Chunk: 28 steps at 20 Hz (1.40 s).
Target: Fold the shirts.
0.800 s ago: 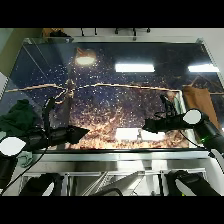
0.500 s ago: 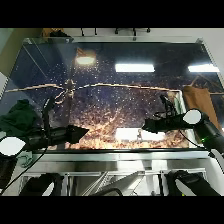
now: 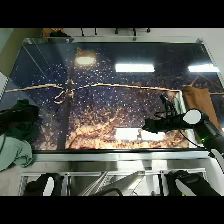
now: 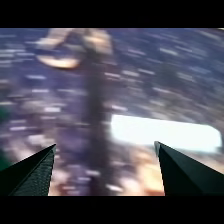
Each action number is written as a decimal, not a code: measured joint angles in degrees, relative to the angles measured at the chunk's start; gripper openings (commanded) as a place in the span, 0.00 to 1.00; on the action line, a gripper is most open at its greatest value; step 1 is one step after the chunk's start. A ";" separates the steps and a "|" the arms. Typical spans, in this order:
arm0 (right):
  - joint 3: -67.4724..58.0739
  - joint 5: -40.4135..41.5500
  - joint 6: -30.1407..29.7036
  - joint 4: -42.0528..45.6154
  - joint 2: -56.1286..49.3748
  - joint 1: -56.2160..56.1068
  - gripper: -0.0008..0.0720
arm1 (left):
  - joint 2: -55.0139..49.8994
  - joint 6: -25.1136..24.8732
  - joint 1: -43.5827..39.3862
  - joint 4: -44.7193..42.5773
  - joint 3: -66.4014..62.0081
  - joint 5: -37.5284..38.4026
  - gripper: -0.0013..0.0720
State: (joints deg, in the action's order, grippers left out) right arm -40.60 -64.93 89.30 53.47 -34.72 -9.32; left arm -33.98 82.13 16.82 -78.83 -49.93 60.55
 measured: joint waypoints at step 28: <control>0.02 3.17 -0.24 -0.20 -1.36 0.00 0.04 | -44.50 2.56 5.27 -3.04 -34.84 1.90 0.04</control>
State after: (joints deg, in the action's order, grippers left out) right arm -40.58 -61.76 89.06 53.28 -36.07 -9.32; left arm -78.48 84.68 22.09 -81.87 -84.77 62.46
